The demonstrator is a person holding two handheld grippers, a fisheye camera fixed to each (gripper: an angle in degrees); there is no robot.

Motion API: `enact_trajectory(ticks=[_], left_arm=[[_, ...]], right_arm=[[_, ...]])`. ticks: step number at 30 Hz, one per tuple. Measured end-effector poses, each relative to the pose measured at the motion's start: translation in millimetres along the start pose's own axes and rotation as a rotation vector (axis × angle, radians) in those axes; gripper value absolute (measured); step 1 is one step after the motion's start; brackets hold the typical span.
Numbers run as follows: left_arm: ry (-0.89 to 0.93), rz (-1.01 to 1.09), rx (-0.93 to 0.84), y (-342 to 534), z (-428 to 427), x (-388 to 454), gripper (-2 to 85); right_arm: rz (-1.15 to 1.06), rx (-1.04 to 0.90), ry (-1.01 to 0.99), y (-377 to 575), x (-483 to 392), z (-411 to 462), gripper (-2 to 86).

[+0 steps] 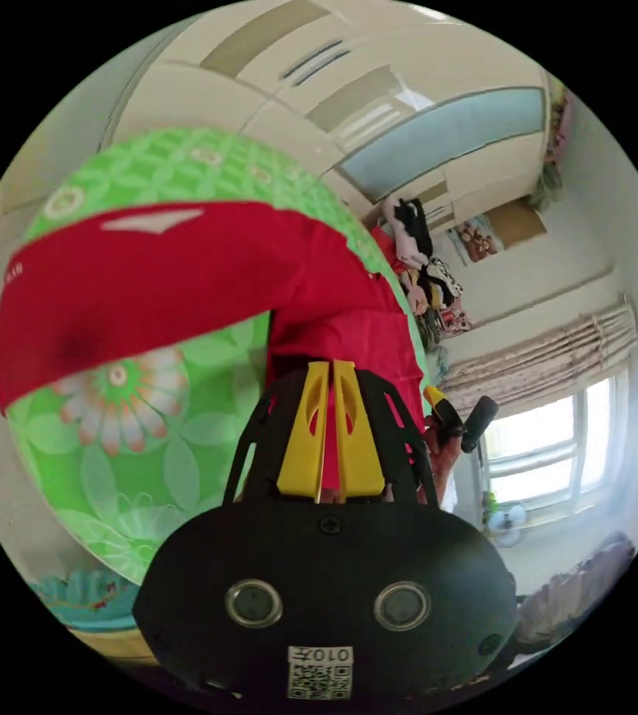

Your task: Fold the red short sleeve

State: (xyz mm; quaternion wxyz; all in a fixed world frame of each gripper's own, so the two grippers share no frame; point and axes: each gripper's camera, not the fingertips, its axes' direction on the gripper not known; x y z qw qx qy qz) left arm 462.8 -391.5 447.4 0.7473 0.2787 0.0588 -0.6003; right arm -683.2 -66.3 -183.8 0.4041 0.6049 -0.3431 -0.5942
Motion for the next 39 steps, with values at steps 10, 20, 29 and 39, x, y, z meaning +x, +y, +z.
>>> enact_trajectory(ticks=[10,20,29,39], left_arm=[[-0.417,0.238,-0.072,14,37,50,-0.2],[-0.358,0.059,-0.16,17,51,31,-0.2],[0.159,-0.054,0.114,61,-29,-6,-0.2],[0.194,0.055,-0.013,59,62,59,-0.2]], right_arm=[[0.103,0.01,-0.056,72,1,56,6.0],[0.166,0.05,-0.124,130,1,105,5.7],[0.177,0.081,-0.213,166,0,140,5.3],[0.594,0.266,0.158,231,49,50,8.7]])
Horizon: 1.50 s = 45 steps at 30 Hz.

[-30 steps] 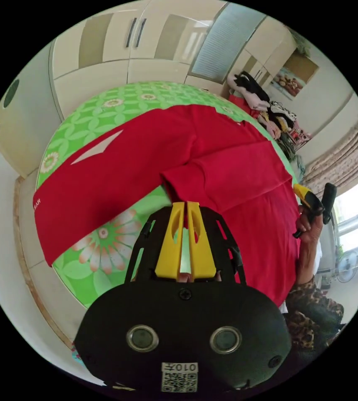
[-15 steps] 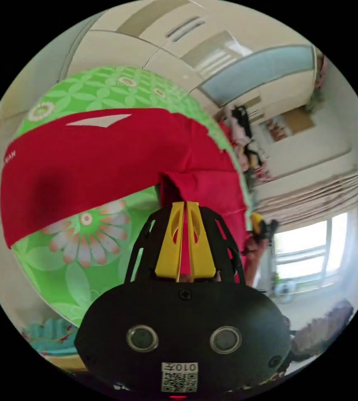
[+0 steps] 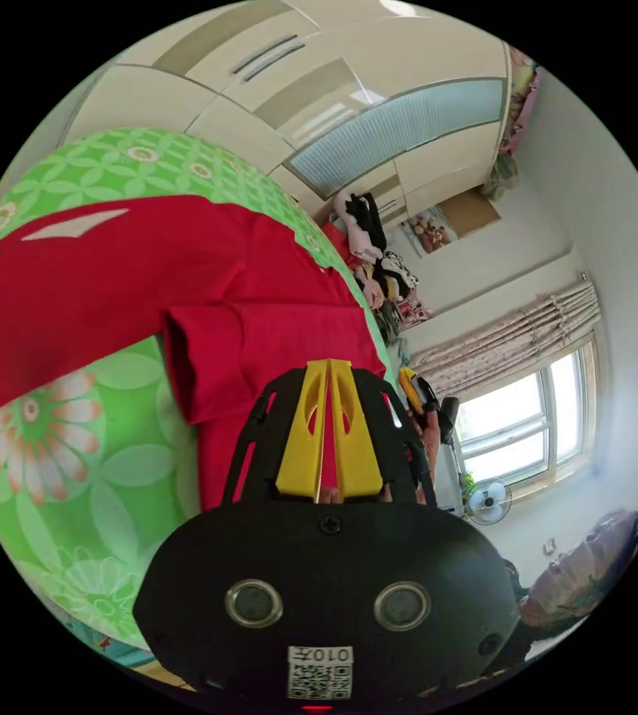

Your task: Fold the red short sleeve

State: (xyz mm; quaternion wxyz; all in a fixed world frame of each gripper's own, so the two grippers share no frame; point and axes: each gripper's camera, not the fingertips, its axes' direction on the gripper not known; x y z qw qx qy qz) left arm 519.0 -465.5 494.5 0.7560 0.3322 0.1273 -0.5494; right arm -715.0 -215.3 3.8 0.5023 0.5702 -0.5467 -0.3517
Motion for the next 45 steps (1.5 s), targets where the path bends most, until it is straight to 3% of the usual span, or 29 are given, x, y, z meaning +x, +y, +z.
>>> enact_trajectory(ticks=[2,7,18,21,23,30,35,37,42,45], left_arm=[[0.021,0.004,-0.022,1,26,2,-0.2],[-0.026,0.009,-0.062,6,62,3,-0.3],[-0.032,0.001,-0.092,26,87,-11,-0.3],[-0.041,0.008,-0.087,33,86,-12,-0.2],[-0.044,0.006,-0.059,39,81,-15,-0.2],[-0.019,-0.055,-0.046,54,70,-24,-0.2],[-0.071,-0.116,-0.068,67,44,-28,-0.2],[0.027,-0.078,-0.068,73,26,-24,-0.2],[-0.103,-0.076,0.144,103,-68,-31,-0.2],[-0.071,-0.112,0.201,130,-102,-46,-0.2]], right_arm=[[0.1,-0.082,-0.021,-4,36,5,10.3],[0.274,0.005,-0.148,-6,115,-12,9.6],[0.263,-0.067,-0.067,-115,124,6,6.9],[0.271,0.007,-0.08,-137,141,-30,4.5],[0.307,0.085,-0.218,-146,164,-56,4.3],[0.384,0.042,-0.1,-232,199,-100,4.1],[0.407,-0.009,-0.208,-291,209,-135,5.0],[0.377,0.016,-0.296,-310,207,-175,5.8],[0.208,0.064,-0.384,-365,165,-244,5.1],[0.023,-0.176,-0.459,-437,91,-214,4.1]])
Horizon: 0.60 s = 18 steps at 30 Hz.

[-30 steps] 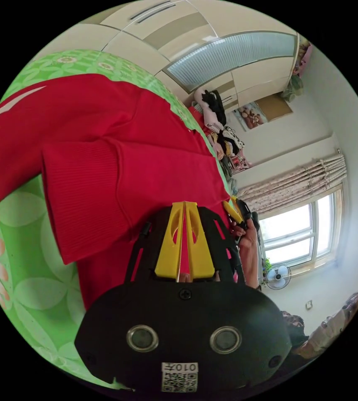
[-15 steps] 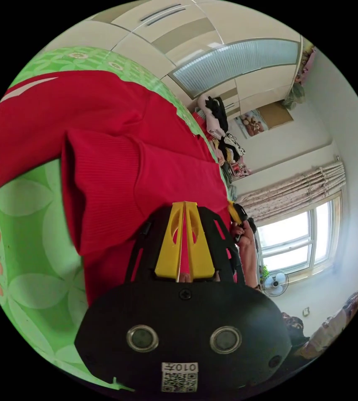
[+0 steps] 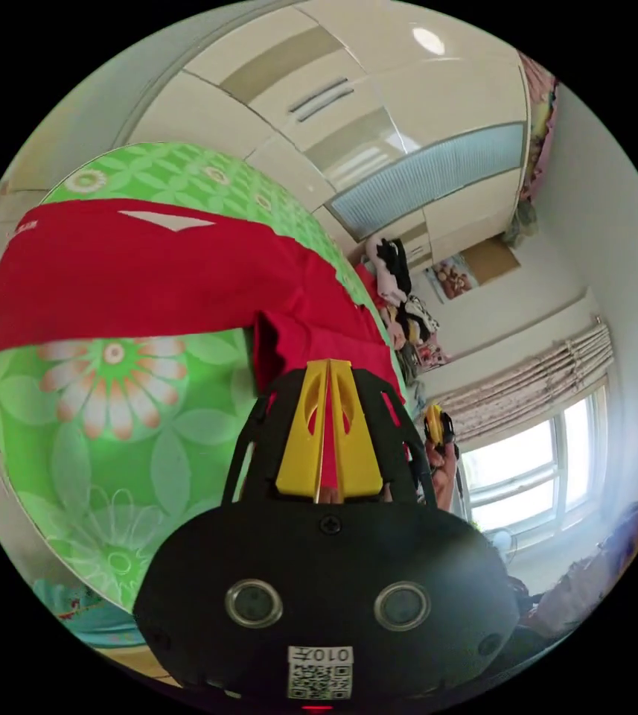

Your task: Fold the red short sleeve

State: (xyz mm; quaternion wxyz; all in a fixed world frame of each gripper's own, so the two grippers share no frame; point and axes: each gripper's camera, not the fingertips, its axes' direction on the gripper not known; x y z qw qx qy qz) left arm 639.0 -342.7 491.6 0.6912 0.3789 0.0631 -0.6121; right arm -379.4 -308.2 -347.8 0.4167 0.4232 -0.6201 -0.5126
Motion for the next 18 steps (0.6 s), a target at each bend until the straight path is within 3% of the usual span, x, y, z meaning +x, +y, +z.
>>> enact_trajectory(ticks=[3,10,14,18], left_arm=[[-0.035,-0.039,0.065,24,-36,-24,-0.2],[-0.063,-0.286,0.263,84,-164,-129,-0.1],[0.029,-0.453,0.437,132,-234,-198,-0.1],[0.303,-0.649,0.535,181,-249,-284,0.1]], right_arm=[[-0.108,-0.311,0.057,-70,-63,91,3.7],[-0.441,-0.743,0.281,-179,-229,294,8.1],[-0.565,-0.945,0.375,-217,-308,400,8.9],[-0.503,-0.973,0.179,-267,-362,448,10.3]])
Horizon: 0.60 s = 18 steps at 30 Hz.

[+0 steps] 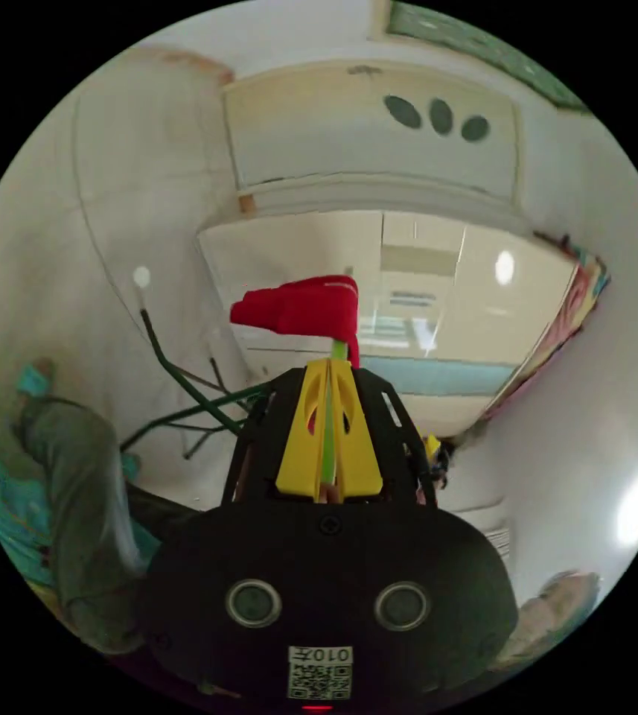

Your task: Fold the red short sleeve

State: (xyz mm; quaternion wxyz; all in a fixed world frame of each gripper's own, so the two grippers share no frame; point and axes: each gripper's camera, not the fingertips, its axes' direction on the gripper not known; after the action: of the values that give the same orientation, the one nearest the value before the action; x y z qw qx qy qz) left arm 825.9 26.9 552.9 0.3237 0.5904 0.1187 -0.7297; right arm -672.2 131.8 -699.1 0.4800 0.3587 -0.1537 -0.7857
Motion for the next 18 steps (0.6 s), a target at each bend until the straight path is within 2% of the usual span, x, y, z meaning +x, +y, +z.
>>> enact_trajectory(ticks=[2,5,10,13,18], left_arm=[[0.064,-0.146,0.067,-10,-20,-52,0.4],[0.186,-0.259,0.049,-19,-14,-96,1.7],[0.451,-0.426,0.076,-7,8,-144,6.4],[0.573,-0.435,0.072,-9,24,-149,10.6],[0.591,-0.478,0.053,-33,39,-154,13.6]], right_arm=[[0.007,-0.048,0.041,-28,-6,-2,11.9],[-0.043,-0.201,0.116,-77,-34,7,11.8],[-0.338,-0.493,0.562,-174,-127,21,7.9],[-0.35,-0.588,0.577,-216,-138,14,7.5],[-0.262,-0.607,0.52,-250,-106,-25,9.5]])
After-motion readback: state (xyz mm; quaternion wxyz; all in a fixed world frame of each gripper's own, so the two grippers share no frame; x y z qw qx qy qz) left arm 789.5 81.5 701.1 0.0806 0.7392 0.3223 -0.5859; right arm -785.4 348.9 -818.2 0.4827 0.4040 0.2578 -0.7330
